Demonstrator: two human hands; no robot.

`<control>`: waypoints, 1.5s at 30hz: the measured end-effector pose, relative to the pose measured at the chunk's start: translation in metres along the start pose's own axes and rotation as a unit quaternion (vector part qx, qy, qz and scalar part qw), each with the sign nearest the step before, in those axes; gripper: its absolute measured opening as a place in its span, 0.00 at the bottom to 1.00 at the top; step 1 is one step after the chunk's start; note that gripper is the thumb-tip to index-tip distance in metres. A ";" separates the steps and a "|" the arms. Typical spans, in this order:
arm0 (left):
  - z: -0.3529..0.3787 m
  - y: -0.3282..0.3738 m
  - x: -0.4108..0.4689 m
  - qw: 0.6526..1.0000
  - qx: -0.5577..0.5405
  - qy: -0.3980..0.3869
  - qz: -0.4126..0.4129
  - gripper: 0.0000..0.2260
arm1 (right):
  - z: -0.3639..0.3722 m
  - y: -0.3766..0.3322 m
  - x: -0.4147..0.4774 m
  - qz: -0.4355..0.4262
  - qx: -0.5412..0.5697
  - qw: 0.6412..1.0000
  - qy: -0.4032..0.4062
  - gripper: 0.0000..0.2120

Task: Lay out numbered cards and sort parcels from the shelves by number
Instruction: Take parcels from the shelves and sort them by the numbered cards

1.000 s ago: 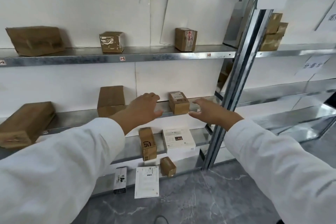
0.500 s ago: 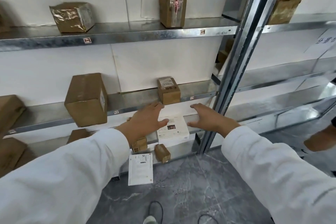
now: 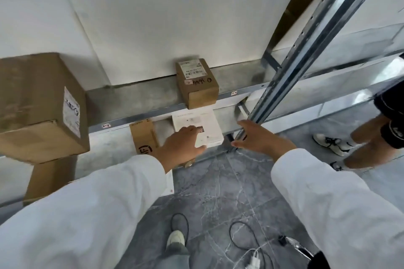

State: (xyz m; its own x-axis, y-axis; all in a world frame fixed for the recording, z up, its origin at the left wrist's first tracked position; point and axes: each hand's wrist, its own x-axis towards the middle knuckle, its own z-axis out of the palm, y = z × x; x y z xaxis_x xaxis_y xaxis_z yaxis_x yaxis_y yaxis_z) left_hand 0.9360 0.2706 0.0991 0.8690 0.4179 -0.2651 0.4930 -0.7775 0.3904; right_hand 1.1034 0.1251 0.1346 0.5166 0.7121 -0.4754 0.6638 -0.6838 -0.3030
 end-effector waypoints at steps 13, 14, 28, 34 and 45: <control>0.114 -0.086 0.140 0.996 0.073 -0.024 -0.047 0.27 | 0.088 0.050 0.169 0.020 -0.003 0.999 -0.027 0.36; 0.121 -0.092 0.148 0.996 0.059 -0.020 -0.063 0.26 | 0.094 0.054 0.181 0.021 -0.007 0.999 -0.032 0.35; 0.242 -0.190 0.237 0.969 -0.056 -0.020 -0.241 0.25 | 0.185 0.103 0.357 0.006 0.019 1.000 -0.023 0.31; 0.255 -0.180 0.253 0.913 -0.190 -0.005 -0.362 0.26 | 0.210 0.118 0.380 0.090 0.138 0.984 -0.062 0.39; 0.285 -0.178 0.245 0.739 -0.537 0.131 -0.386 0.14 | 0.235 0.139 0.376 0.100 0.403 0.909 -0.042 0.26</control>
State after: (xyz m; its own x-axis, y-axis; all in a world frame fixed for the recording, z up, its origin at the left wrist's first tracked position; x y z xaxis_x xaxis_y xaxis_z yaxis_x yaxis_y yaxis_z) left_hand 1.0488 0.3772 -0.2870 0.2199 0.7276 -0.6498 0.4738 0.5026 0.7231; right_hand 1.2628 0.2606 -0.2809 0.5179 0.5685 -0.6391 -0.0688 -0.7171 -0.6936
